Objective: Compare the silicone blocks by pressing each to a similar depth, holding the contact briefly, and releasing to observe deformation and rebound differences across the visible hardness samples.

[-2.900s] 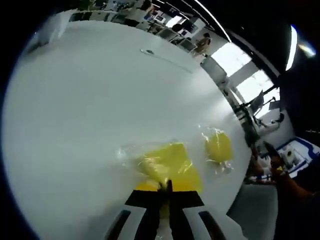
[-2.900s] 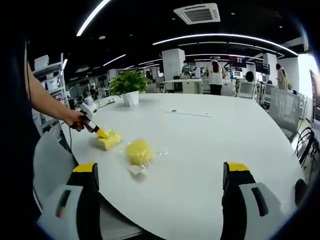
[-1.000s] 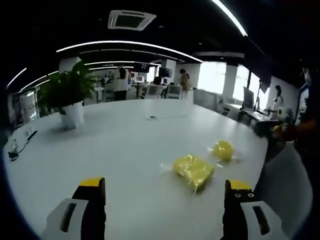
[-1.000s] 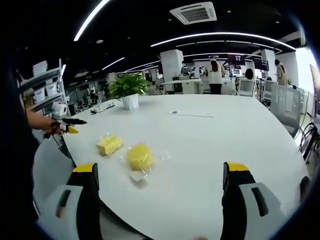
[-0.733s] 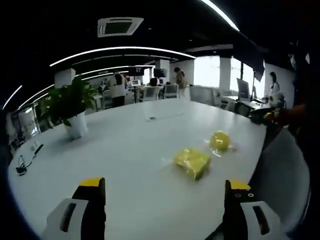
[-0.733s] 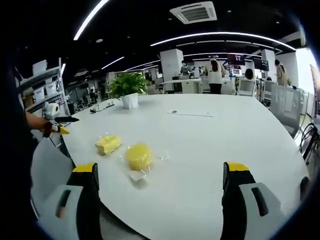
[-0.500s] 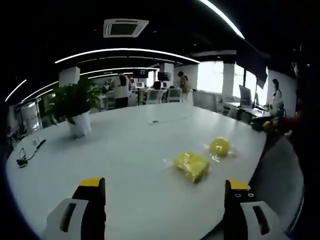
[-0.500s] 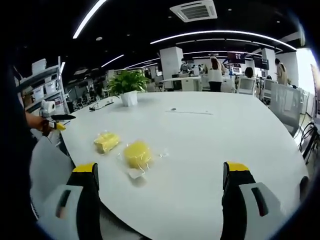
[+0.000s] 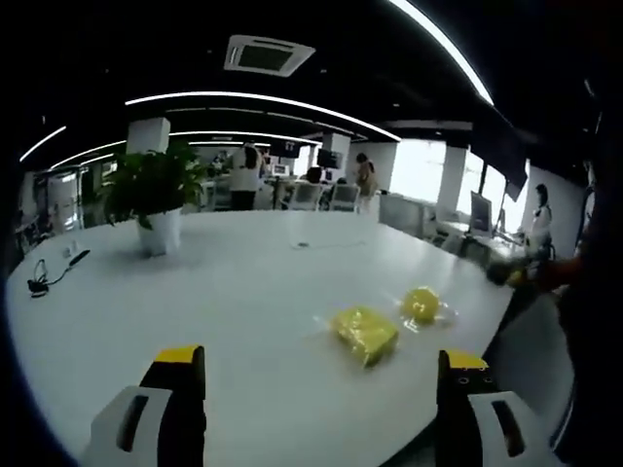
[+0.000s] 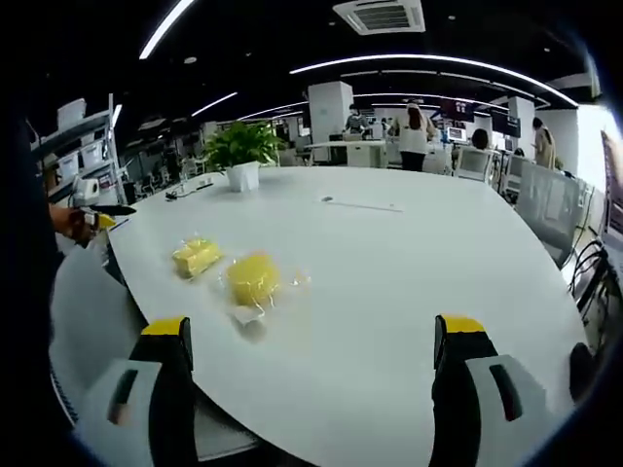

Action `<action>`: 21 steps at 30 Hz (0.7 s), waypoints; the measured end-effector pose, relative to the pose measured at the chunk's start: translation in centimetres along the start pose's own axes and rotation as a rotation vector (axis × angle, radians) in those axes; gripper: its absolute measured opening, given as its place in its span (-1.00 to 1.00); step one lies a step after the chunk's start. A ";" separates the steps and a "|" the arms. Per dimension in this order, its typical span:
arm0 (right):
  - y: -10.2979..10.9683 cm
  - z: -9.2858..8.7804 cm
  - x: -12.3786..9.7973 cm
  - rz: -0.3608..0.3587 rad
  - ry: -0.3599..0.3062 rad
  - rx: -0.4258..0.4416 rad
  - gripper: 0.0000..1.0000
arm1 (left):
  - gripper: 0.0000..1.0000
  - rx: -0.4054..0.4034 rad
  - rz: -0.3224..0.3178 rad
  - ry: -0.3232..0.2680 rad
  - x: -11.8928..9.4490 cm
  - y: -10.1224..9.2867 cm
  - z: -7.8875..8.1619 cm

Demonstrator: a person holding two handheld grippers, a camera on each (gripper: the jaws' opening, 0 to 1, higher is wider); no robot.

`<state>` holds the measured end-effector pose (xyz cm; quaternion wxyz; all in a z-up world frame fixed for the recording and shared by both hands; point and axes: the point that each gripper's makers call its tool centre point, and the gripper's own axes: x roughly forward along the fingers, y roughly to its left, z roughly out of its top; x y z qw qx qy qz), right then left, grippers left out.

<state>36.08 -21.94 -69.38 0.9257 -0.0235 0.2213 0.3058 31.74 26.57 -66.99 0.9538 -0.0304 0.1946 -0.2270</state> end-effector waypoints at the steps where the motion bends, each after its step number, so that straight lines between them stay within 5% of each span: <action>1: 0.0 -0.1 0.0 0.001 0.001 0.000 0.93 | 1.00 0.001 -0.007 0.000 0.3 0.0 0.2; 11: 0.1 -0.6 -0.3 0.001 0.012 0.022 0.93 | 1.00 -0.047 -0.123 0.050 3.8 -3.0 2.7; 14: 0.1 -0.8 -0.4 0.002 0.018 0.014 0.93 | 1.00 -0.036 -0.178 0.085 5.4 -5.9 2.8; 21: 0.1 -0.7 -0.3 0.002 0.011 0.031 0.93 | 1.00 -0.064 -0.256 0.110 8.7 -9.4 3.8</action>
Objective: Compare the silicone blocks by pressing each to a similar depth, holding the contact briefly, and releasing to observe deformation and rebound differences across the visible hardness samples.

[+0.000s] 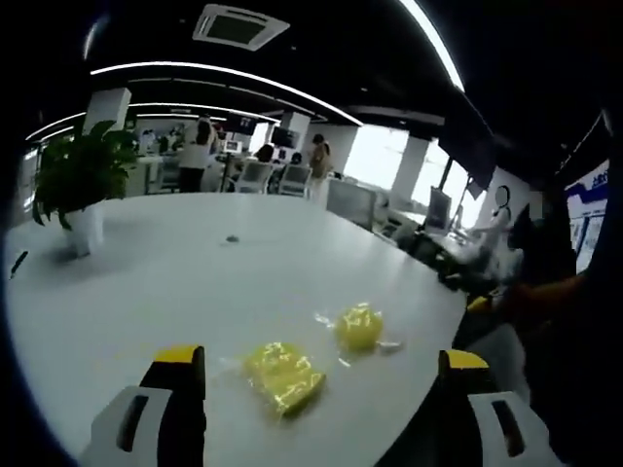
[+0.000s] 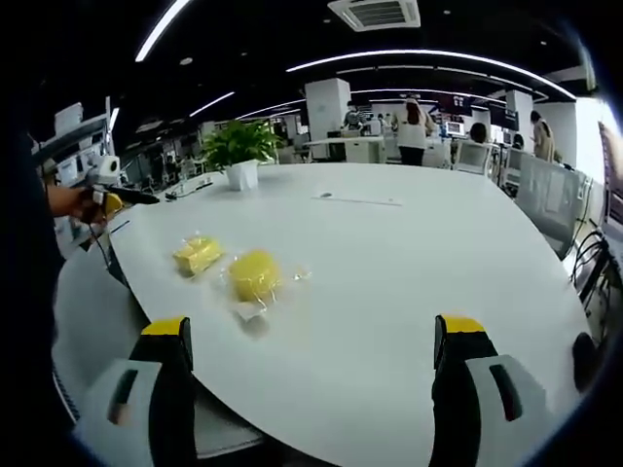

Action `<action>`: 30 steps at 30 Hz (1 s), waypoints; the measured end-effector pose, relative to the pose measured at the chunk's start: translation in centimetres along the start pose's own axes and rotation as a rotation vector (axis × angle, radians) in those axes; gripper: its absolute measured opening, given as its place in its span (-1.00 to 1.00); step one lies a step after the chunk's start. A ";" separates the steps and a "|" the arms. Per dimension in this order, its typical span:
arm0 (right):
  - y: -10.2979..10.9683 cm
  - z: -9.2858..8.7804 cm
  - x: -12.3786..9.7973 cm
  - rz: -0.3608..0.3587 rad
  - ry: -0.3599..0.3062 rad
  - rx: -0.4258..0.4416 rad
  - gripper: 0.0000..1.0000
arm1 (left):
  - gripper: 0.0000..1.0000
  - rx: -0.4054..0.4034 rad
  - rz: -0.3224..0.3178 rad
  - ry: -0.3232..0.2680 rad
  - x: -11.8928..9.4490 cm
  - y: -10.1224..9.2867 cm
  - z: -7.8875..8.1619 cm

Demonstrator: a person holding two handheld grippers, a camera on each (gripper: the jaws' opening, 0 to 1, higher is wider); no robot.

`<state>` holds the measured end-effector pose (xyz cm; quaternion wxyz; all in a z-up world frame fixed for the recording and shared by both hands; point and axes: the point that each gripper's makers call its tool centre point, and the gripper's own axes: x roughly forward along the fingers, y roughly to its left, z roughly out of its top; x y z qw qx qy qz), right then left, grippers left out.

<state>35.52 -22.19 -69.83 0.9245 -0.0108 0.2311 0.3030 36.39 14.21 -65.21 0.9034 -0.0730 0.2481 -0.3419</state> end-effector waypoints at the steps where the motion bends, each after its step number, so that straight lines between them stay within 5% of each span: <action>1: 0.0 0.0 0.0 -0.001 -0.001 0.001 0.93 | 1.00 0.001 -0.010 0.003 0.5 -0.3 0.2; 15: 0.5 -0.1 -0.6 -0.016 -0.022 0.025 0.93 | 1.00 -0.053 -0.142 0.135 8.6 -5.0 0.4; 19: 0.8 -0.2 -0.7 -0.010 -0.016 0.014 0.93 | 1.00 -0.078 -0.144 0.160 11.3 -5.0 0.3; 22: 0.8 -0.1 -0.8 -0.012 -0.020 0.017 0.93 | 1.00 -0.169 -0.143 0.186 13.2 -4.9 0.1; 30: 0.6 0.0 -0.9 -0.009 -0.019 0.022 0.93 | 1.00 -0.278 -0.139 0.220 15.9 -4.3 -0.8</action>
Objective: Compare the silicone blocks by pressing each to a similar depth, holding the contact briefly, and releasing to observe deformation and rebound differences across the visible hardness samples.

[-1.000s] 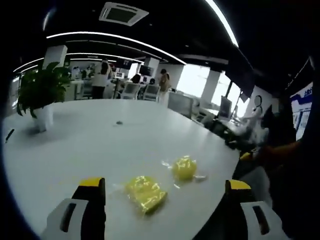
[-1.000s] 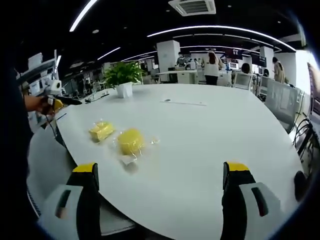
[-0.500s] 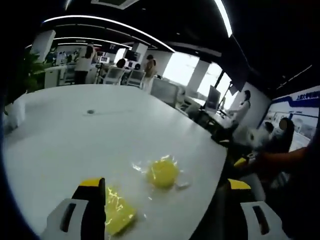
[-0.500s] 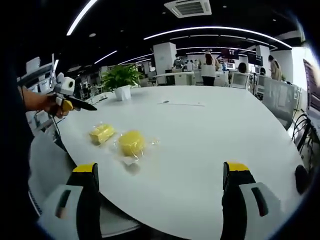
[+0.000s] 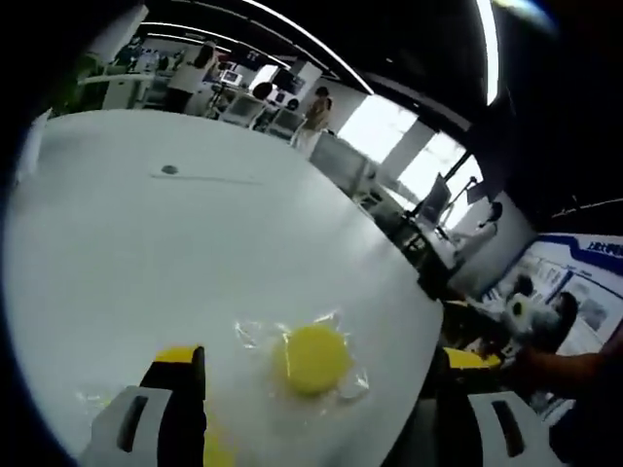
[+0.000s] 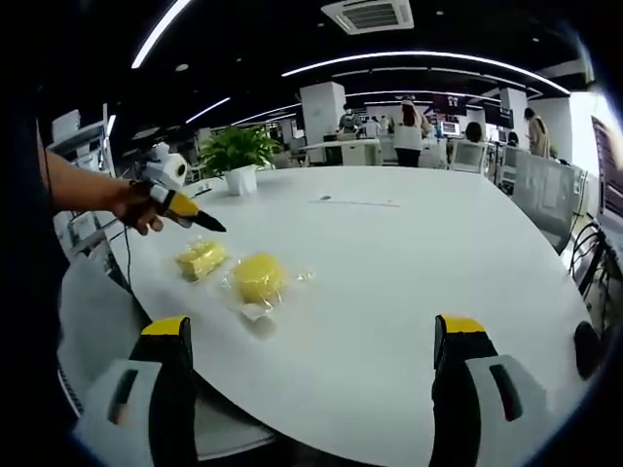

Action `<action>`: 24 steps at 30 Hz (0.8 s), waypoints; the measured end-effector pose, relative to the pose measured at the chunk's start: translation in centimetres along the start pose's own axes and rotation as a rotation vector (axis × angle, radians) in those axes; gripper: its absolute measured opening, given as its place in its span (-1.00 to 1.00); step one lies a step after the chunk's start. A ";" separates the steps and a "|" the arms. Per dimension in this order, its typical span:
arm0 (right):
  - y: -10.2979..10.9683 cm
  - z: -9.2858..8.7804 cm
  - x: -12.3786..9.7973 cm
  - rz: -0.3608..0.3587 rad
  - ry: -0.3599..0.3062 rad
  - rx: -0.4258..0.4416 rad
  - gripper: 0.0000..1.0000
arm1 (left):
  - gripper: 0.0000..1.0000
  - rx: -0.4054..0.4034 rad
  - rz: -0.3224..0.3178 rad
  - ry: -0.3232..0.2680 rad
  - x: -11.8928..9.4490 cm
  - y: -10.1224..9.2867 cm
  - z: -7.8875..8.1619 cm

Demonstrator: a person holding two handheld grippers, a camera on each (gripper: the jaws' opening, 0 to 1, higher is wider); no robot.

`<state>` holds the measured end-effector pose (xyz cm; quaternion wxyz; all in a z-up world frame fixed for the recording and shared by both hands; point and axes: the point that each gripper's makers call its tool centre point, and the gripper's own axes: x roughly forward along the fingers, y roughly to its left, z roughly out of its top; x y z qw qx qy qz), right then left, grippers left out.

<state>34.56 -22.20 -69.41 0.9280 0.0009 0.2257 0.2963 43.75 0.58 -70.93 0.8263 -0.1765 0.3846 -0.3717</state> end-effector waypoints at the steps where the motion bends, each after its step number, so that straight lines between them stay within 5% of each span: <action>1: 0.0 0.0 0.0 0.000 0.000 0.000 0.93 | 1.00 -0.011 -0.001 -0.001 0.2 0.1 0.1; 7: 0.0 0.2 0.1 0.003 0.002 0.002 0.93 | 1.00 -0.156 0.028 0.067 2.4 1.2 -1.4; 18: 0.7 0.3 -0.1 0.008 0.005 -0.001 0.93 | 0.77 -0.213 0.029 0.118 5.1 2.3 -2.7; 24: 0.8 0.3 -0.3 0.004 0.006 0.003 0.93 | 0.31 -0.235 0.027 0.183 5.6 2.5 -4.1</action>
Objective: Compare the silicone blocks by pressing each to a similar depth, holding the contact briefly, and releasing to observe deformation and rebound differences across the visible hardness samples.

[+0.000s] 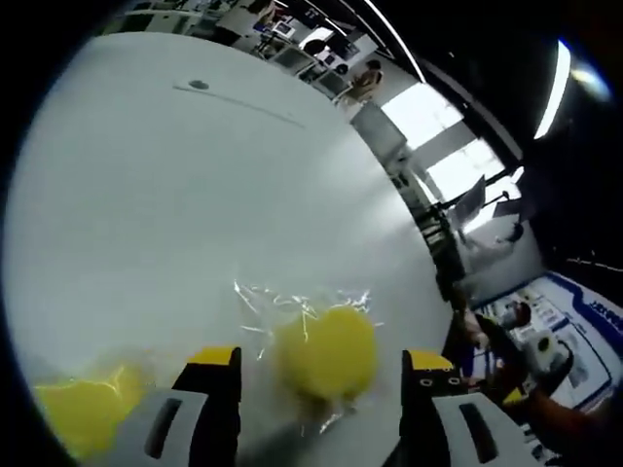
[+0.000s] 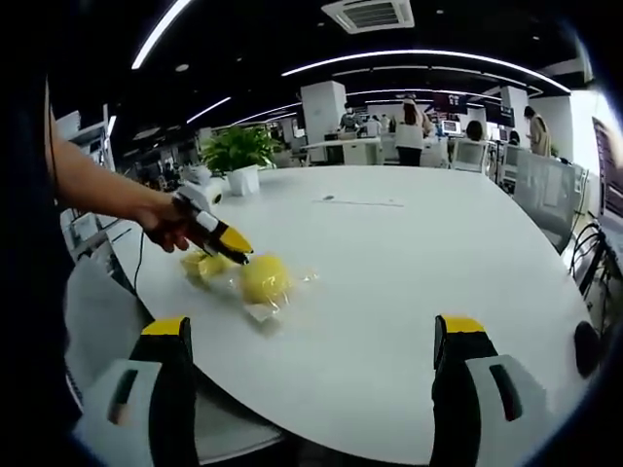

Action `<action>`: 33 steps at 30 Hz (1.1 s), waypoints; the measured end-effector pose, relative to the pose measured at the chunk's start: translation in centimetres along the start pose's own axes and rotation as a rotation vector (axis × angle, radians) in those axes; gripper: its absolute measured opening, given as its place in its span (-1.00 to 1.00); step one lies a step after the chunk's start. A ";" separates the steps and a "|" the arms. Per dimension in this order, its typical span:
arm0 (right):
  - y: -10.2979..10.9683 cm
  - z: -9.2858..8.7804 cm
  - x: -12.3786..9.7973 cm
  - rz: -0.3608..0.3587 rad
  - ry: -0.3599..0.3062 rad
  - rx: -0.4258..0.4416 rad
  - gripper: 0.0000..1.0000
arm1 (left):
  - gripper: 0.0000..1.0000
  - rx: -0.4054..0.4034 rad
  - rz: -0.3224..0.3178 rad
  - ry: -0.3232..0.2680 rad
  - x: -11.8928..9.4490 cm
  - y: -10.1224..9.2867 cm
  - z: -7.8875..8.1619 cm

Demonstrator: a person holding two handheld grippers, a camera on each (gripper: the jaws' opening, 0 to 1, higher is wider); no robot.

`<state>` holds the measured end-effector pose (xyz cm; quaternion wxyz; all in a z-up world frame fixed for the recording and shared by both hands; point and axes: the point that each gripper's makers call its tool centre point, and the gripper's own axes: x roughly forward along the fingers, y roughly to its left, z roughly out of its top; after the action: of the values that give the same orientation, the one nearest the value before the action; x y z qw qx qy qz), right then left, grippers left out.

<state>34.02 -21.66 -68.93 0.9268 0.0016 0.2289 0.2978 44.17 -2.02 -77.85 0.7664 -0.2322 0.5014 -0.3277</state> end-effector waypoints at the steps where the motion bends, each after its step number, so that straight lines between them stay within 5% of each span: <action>1: 0.0 0.0 0.0 0.000 0.000 0.001 0.93 | 0.28 0.004 0.008 0.011 -0.1 0.0 -0.3; 5: 0.2 -0.2 -0.1 -0.003 0.002 0.007 0.93 | 0.24 0.005 0.009 -0.023 0.5 -0.1 0.6; 12: 0.5 -0.3 0.0 0.001 0.005 0.010 0.93 | -0.08 0.080 0.111 -0.017 0.8 0.9 0.4; 18: 0.5 -0.7 -0.2 0.000 0.013 0.014 0.93 | -0.16 0.093 0.125 0.002 0.7 1.2 0.3; 26: 0.5 -0.7 0.0 0.002 0.018 0.018 0.93 | -0.29 0.067 0.101 0.026 1.3 0.8 -0.2; 33: 0.4 -0.5 0.0 0.004 0.020 0.011 0.93 | -0.73 -0.023 0.039 0.075 1.3 0.0 -1.2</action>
<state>33.62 -21.37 -69.33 0.9239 0.0041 0.2397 0.2983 43.45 -3.03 -79.07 0.7506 -0.2189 0.5378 -0.3153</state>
